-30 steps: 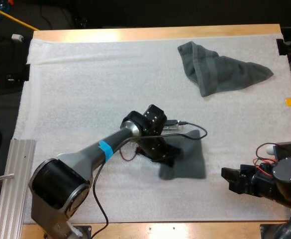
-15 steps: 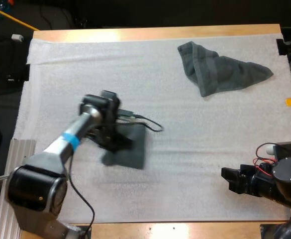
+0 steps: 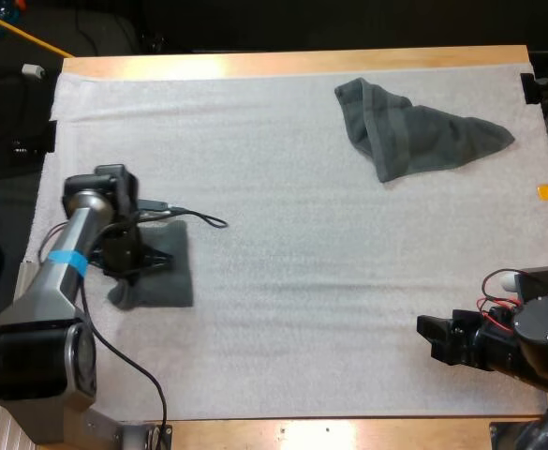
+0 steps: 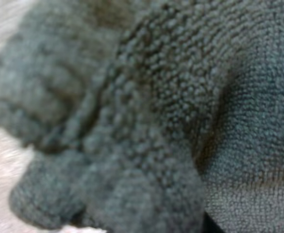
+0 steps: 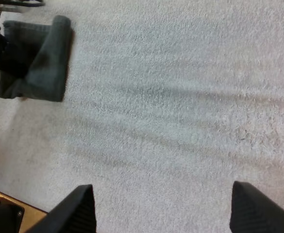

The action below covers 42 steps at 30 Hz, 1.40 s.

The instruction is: Pick towel from pile, fold and stack

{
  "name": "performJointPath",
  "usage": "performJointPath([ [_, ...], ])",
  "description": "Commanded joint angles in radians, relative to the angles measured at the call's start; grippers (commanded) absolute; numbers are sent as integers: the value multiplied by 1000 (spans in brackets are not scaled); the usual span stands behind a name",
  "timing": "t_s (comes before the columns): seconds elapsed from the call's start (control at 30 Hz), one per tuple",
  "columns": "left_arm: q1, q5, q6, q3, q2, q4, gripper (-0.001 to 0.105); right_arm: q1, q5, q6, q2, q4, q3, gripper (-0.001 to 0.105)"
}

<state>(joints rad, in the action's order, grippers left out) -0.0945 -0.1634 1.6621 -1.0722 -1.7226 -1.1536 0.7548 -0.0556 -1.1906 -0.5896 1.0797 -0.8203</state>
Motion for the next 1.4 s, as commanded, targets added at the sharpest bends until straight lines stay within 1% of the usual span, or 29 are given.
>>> performJointPath([
  [0.0,-14,-25,-6,4,11,-9,0,2,7,-11,1,2,-8,58],
  [0.13,-54,-20,-6,4,11,-6,0,2,7,-9,1,2,-8,58],
  [0.2,-57,-20,-10,4,11,-6,1,2,7,-9,1,2,-8,58],
  [0.27,-54,-23,-21,4,11,0,7,2,7,-9,1,2,-8,58],
  [0.3,-54,-24,-23,4,11,2,12,2,7,-9,1,2,-8,58],
  [0.37,-54,-34,-23,4,11,7,29,2,7,-9,1,2,-8,58],
  [0.4,-54,-48,-23,4,11,7,35,2,7,-9,1,2,-8,58],
  [0.47,-54,-108,-23,4,17,7,61,2,7,-9,1,2,-8,58],
  [0.53,-54,-132,-23,3,30,10,74,2,7,-9,1,2,-8,58],
  [0.67,-54,-136,-20,-21,62,4,63,2,7,-9,1,2,-8,58],
  [0.7,-54,-132,-17,-28,68,-1,63,2,7,-9,1,2,-8,58],
  [0.77,-54,-93,-11,-42,99,-8,63,2,7,-9,1,2,-8,58],
  [0.9,-54,-37,-7,-44,167,-8,63,2,7,-9,1,2,-8,58],
  [1.0,-54,15,1,-44,225,-11,63,2,7,-9,1,2,-8,58],
  [1.1,-54,101,15,-44,290,-16,63,2,15,-9,1,2,-8,58],
  [1.23,-44,246,64,-44,381,-18,63,2,24,-18,1,-2,-8,58],
  [1.27,-35,271,67,-44,405,-18,63,2,32,-20,1,-3,-8,58],
  [1.37,11,272,67,-44,464,-17,63,2,56,-20,1,-5,-8,58],
])
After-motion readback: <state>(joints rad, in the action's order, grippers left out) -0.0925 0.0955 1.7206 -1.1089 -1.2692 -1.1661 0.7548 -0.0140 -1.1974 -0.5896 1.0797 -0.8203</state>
